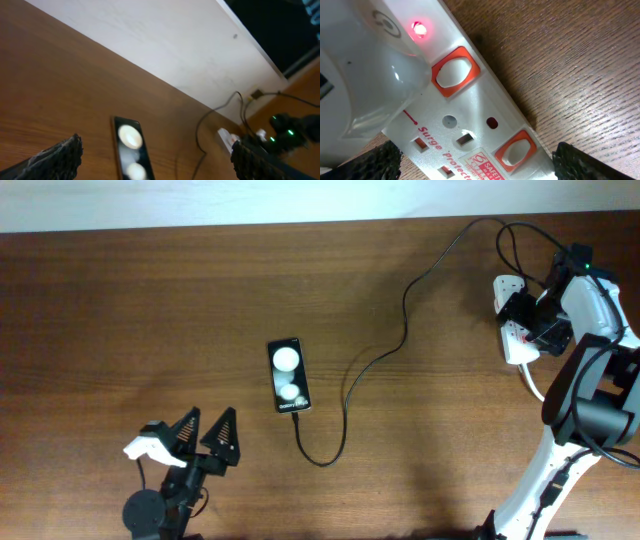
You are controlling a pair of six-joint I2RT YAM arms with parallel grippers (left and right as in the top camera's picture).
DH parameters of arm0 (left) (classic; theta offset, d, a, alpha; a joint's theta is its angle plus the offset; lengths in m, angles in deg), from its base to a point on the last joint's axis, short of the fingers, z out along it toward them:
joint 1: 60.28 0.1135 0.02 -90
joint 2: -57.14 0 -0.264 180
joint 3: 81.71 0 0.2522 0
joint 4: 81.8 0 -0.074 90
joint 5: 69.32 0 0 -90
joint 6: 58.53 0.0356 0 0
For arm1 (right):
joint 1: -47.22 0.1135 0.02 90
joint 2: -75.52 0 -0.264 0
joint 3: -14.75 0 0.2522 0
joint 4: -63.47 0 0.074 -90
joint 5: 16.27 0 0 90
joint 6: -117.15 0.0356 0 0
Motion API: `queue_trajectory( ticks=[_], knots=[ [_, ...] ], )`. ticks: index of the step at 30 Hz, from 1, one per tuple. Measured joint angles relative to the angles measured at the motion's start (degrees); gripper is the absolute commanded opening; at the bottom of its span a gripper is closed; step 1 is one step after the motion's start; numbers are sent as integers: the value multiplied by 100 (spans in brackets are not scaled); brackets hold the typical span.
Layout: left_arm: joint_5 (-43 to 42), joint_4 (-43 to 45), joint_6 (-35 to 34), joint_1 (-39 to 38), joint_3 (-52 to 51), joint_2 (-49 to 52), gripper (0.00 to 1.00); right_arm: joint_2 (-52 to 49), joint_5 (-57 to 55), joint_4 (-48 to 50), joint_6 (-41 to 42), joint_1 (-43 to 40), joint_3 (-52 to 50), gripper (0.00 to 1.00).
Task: Plug charger to phone and switch on socket
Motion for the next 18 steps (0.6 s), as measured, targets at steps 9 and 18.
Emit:
queue_trajectory(
  ticks=[9, 18],
  knots=[
    [-7, 0, 2, -1615, 0, 0, 99, 0, 2, 0, 0, 0, 0, 99],
    [-7, 0, 2, -1816, 0, 0, 99, 0, 2, 0, 2, 0, 0, 99]
  ],
)
